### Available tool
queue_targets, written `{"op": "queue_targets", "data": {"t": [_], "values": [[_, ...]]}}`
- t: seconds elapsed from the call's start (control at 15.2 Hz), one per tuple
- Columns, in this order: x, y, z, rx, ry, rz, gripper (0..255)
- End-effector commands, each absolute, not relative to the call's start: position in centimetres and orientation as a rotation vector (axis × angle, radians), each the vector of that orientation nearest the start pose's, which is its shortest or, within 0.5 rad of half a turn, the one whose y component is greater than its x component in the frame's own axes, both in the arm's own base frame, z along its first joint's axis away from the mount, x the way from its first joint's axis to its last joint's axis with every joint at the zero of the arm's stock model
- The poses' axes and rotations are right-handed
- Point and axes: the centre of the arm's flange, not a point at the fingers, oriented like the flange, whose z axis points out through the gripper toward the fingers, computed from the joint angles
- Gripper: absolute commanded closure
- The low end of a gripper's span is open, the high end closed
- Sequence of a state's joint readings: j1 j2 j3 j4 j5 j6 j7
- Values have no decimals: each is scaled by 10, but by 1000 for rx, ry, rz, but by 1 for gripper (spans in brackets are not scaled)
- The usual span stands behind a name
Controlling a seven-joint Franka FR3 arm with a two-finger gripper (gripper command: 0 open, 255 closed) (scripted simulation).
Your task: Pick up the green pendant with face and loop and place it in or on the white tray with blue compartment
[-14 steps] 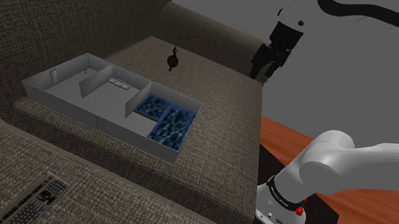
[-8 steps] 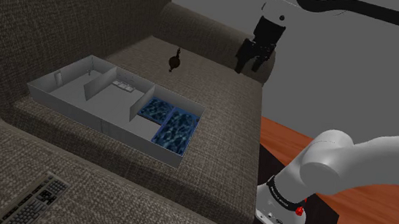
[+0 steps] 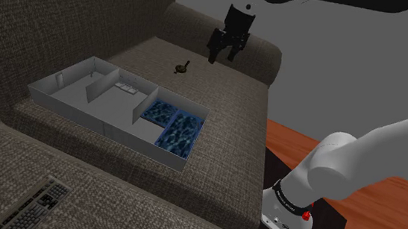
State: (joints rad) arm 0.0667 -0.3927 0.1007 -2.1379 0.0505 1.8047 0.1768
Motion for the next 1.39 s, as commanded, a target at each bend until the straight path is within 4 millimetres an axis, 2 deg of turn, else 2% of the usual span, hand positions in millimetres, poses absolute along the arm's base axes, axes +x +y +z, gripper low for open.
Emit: {"op": "queue_targets", "data": {"t": [0.0,0.59,1.06,1.32], "values": [[457,97,568,-3128,17,-105,0],[548,165,563,-3165,-89,-182,0],[552,164,526,-3165,-89,-182,0],[553,163,523,-3165,-89,-182,0]]}}
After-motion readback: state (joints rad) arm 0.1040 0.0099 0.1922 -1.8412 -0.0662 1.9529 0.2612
